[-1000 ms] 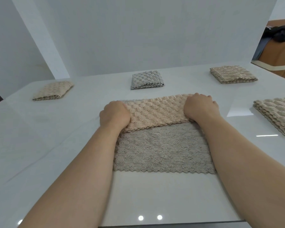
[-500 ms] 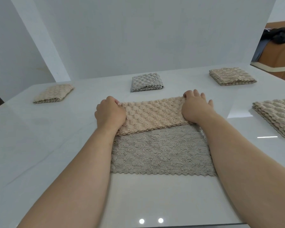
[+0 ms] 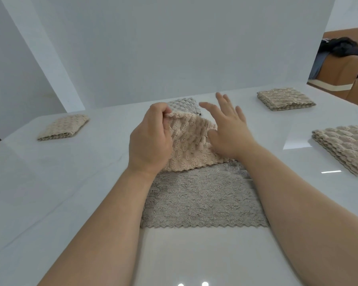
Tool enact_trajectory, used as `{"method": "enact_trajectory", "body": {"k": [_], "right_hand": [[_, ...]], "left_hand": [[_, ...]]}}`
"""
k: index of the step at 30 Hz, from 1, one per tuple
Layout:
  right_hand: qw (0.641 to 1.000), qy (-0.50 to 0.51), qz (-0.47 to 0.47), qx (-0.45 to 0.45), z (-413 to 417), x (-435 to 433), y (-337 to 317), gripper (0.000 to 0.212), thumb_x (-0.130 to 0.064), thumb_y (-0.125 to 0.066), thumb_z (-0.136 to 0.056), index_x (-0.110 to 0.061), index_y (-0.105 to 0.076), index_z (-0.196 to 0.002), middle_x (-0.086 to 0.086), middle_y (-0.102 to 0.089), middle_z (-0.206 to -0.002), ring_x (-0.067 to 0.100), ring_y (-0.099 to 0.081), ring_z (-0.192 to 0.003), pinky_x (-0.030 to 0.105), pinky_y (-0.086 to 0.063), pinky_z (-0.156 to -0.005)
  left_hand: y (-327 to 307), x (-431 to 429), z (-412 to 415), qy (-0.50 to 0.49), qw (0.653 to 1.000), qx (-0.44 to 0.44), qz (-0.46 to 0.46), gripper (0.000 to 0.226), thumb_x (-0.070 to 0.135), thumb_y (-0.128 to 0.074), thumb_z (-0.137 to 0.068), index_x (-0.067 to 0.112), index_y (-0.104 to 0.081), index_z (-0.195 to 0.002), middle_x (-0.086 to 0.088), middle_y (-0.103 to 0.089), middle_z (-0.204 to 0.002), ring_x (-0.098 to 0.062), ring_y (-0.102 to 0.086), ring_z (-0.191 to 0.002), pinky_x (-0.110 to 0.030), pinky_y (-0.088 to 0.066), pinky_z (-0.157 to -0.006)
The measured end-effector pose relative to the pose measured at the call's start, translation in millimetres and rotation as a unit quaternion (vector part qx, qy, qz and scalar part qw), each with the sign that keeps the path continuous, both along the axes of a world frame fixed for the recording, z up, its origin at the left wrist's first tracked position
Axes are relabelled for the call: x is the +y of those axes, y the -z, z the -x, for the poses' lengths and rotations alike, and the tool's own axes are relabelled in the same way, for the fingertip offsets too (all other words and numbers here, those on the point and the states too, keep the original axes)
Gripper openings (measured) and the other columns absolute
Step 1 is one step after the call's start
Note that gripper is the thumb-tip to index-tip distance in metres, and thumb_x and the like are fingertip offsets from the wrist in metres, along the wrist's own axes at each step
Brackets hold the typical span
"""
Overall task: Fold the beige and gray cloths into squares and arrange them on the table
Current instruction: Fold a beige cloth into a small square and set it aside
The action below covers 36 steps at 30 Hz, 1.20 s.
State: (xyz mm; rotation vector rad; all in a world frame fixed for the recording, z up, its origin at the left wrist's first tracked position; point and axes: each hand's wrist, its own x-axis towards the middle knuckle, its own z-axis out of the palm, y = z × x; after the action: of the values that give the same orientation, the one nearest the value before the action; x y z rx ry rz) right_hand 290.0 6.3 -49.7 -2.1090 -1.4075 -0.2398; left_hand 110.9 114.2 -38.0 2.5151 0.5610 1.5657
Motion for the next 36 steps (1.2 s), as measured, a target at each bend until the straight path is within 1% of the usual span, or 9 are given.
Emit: {"method": "enact_trajectory", "body": {"k": [4,6,8,13,16,18,21,27,36], "right_hand": [[0.997,-0.03,-0.067,0.023,6.9,2.4,-1.9,0.037,-0.016,-0.051,-0.088,-0.022,-0.054,-0.125,-0.002,-0.033,-0.162,0.016,-0.012,-0.156,0.045,-0.008,-0.126],[0.996,-0.028,-0.085,0.016,8.2,3.1,-2.5,0.03,-0.019,-0.053,-0.085,-0.017,-0.056,-0.114,-0.003,-0.058,-0.138,0.021,-0.038,-0.143,0.037,-0.019,-0.121],[0.996,-0.01,-0.092,-0.006,9.0,3.0,-2.8,0.024,-0.021,-0.056,-0.084,-0.016,-0.056,-0.107,-0.004,-0.062,-0.1,0.023,-0.055,-0.111,0.033,-0.029,-0.108],[0.995,0.0,-0.095,-0.028,10.7,2.3,-4.5,0.019,-0.018,-0.058,-0.086,-0.016,-0.054,-0.105,-0.006,-0.055,-0.082,0.02,-0.048,-0.084,0.035,-0.034,-0.097],[0.992,-0.012,-0.116,-0.047,13.4,-0.8,-8.2,0.02,-0.015,-0.056,-0.087,-0.015,-0.054,-0.107,-0.009,-0.053,-0.084,0.02,-0.05,-0.082,0.036,-0.035,-0.098],[0.99,-0.01,-0.115,-0.08,12.2,-2.5,-10.1,0.026,-0.017,-0.057,-0.091,-0.014,-0.058,-0.116,-0.003,-0.062,-0.095,0.023,-0.057,-0.09,0.038,-0.035,-0.103],[0.983,0.015,-0.104,-0.152,6.6,-3.4,-11.6,0.019,-0.026,-0.059,-0.095,-0.013,-0.065,-0.107,0.002,-0.061,-0.097,0.027,-0.06,-0.093,0.043,-0.039,-0.098],[0.972,0.089,-0.163,-0.143,8.5,-5.3,-18.3,0.032,-0.042,-0.059,-0.097,-0.012,-0.055,-0.087,0.006,-0.06,-0.085,0.031,-0.058,-0.08,0.039,-0.04,-0.072],[0.958,0.184,-0.196,-0.095,16.4,-21.2,-40.6,0.026,-0.039,-0.051,-0.101,-0.014,-0.049,-0.098,-0.004,-0.046,-0.076,0.027,-0.04,-0.067,0.033,-0.028,-0.057]], "left_hand": [[-1.1,-4.2,-0.9,-0.009,0.998,-0.03,-0.048,0.016,0.017,-0.043,-0.1,0.026,-0.042,-0.113,0.004,-0.064,-0.092,-0.014,-0.054,-0.071,-0.026,-0.039,-0.063],[-0.5,-3.6,-1.3,-0.019,0.998,-0.038,-0.047,0.017,0.018,-0.043,-0.1,0.026,-0.042,-0.115,0.002,-0.067,-0.094,-0.017,-0.057,-0.07,-0.027,-0.042,-0.061],[-1.0,-4.5,-1.2,-0.029,0.998,-0.046,-0.028,0.016,0.021,-0.045,-0.103,0.025,-0.044,-0.118,0.003,-0.068,-0.098,-0.019,-0.063,-0.073,-0.03,-0.046,-0.061],[-4.8,-7.3,-2.2,-0.006,0.994,-0.008,0.109,0.046,0.047,-0.06,-0.098,0.02,-0.054,-0.136,-0.004,-0.068,-0.106,-0.016,-0.063,-0.09,-0.031,-0.05,-0.08],[-3.4,-2.5,-3.2,-0.007,0.989,-0.045,0.138,0.021,0.047,-0.064,-0.095,0.032,-0.055,-0.084,0.007,-0.056,-0.069,-0.001,-0.047,-0.062,-0.02,-0.041,-0.063],[-4.8,-1.6,-3.1,-0.021,0.99,-0.059,0.127,0.04,0.042,-0.063,-0.097,0.027,-0.037,-0.07,0.011,-0.039,-0.059,-0.005,-0.036,-0.054,-0.016,-0.03,-0.054],[-9.8,-3.5,0.2,-0.036,0.992,-0.093,0.081,0.038,0.038,-0.059,-0.101,0.02,-0.037,-0.075,0.012,-0.034,-0.059,-0.006,-0.033,-0.053,-0.014,-0.028,-0.052],[-10.3,-5.0,2.5,-0.048,0.988,-0.143,0.024,0.026,0.029,-0.061,-0.101,0.01,-0.057,-0.084,0.002,-0.046,-0.068,-0.011,-0.038,-0.064,-0.015,-0.028,-0.06],[-12.1,-9.4,2.3,-0.023,0.988,-0.12,-0.091,0.01,0.005,-0.073,-0.086,0.003,-0.071,-0.096,-0.008,-0.069,-0.095,-0.022,-0.062,-0.085,-0.028,-0.05,-0.077]]}}
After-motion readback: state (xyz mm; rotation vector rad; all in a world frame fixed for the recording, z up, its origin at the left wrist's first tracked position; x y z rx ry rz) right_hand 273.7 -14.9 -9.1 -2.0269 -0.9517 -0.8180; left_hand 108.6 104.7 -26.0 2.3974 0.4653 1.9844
